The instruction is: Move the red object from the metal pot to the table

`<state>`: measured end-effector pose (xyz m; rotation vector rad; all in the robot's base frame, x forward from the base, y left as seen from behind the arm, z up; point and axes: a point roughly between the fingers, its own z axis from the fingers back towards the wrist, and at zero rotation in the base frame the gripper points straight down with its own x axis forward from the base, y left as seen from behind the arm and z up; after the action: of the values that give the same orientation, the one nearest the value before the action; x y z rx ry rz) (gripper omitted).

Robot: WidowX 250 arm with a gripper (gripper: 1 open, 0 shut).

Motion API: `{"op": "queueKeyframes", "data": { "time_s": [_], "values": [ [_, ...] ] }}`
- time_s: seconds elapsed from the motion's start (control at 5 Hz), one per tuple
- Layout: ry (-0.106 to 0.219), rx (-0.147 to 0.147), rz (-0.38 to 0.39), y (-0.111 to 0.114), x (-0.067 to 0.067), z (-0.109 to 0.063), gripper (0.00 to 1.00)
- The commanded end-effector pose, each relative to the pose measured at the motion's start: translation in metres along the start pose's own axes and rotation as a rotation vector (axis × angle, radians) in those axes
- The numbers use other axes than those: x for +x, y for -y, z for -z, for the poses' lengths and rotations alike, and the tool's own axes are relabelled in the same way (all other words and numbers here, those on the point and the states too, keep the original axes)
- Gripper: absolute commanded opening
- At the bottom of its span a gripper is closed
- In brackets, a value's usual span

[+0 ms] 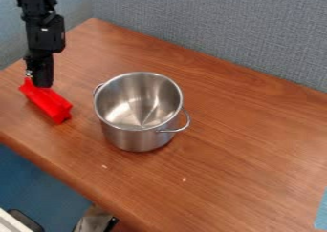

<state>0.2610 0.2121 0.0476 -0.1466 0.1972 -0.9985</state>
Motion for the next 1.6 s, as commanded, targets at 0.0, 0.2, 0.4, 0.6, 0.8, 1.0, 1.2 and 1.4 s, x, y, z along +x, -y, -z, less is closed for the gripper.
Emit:
{"op": "queueKeyframes", "data": {
  "time_s": [0.0, 0.2, 0.4, 0.6, 0.8, 1.0, 1.2, 1.4],
  "values": [
    [-0.049, 0.094, 0.0, -0.014, -0.007, -0.053, 0.0],
    [-0.087, 0.096, 0.04, -0.019, -0.009, -0.07, 1.0],
    [-0.117, 0.072, 0.131, -0.023, -0.014, -0.071, 1.0],
    [-0.09, 0.056, 0.077, -0.012, -0.032, -0.068, 1.0],
    [-0.067, 0.041, 0.046, 0.001, -0.051, -0.064, 1.0],
    [-0.054, 0.005, 0.072, 0.001, -0.07, -0.06, 1.0],
    [-0.034, -0.041, 0.071, 0.001, -0.085, -0.056, 1.0],
    [-0.055, -0.049, 0.207, -0.011, -0.087, -0.033, 1.0]
  ]
}}
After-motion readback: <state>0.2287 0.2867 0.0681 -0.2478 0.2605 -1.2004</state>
